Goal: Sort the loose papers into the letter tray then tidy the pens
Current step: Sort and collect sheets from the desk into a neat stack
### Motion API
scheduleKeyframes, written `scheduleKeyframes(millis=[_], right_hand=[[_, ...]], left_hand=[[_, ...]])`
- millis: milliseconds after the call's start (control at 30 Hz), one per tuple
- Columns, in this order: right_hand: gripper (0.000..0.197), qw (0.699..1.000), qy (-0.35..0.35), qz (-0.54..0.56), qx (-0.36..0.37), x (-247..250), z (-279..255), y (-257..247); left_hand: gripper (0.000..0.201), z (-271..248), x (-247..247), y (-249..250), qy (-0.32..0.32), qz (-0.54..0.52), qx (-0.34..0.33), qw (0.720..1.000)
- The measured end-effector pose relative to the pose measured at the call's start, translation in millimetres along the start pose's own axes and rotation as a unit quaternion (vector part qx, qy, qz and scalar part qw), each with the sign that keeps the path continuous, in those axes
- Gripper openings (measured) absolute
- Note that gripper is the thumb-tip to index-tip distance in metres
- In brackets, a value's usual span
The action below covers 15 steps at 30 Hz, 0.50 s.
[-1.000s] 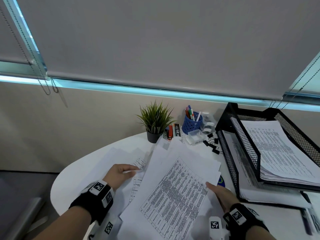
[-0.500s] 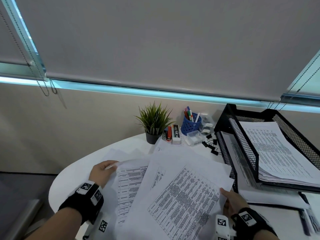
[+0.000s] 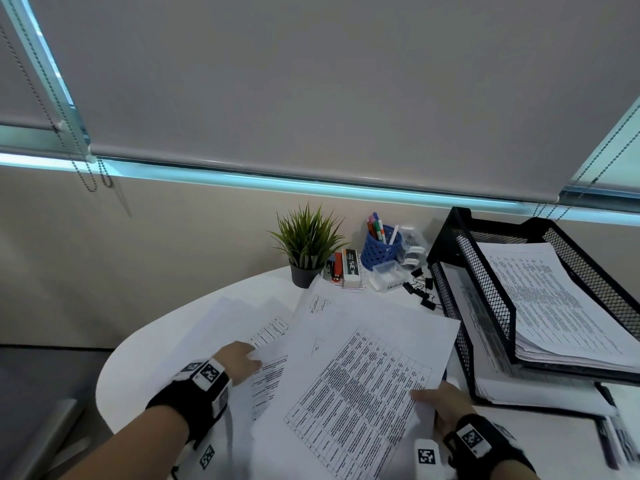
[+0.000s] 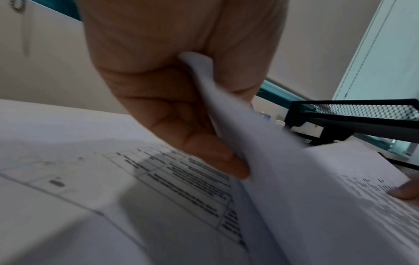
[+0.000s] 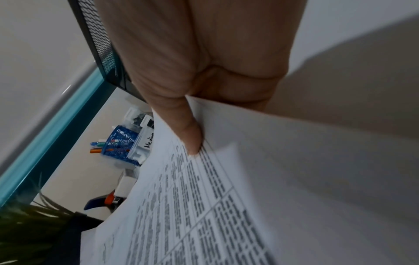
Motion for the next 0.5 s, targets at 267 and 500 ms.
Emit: scheduleKeyframes(millis=[267, 500], right_hand=[[0.039, 0.999, 0.013, -0.007, 0.031, 10, 6, -21], [0.038, 0.995, 0.059, 0.001, 0.077, 17, 15, -39]], left_hand=[[0.027, 3, -13, -9, 0.022, -0.108, 0.001, 0.994], [0.035, -4, -28, -10, 0.009, -0.111, 0.011, 0.994]])
Point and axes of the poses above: each hand's wrist, its own z-axis towards the middle knuckle, its own x-axis out of the back of the hand, y = z × x, the point moved 6 cm from there along z, towards the middle knuckle, and after that the axes turned 7 degrees about -y, right-handed, at the moved point
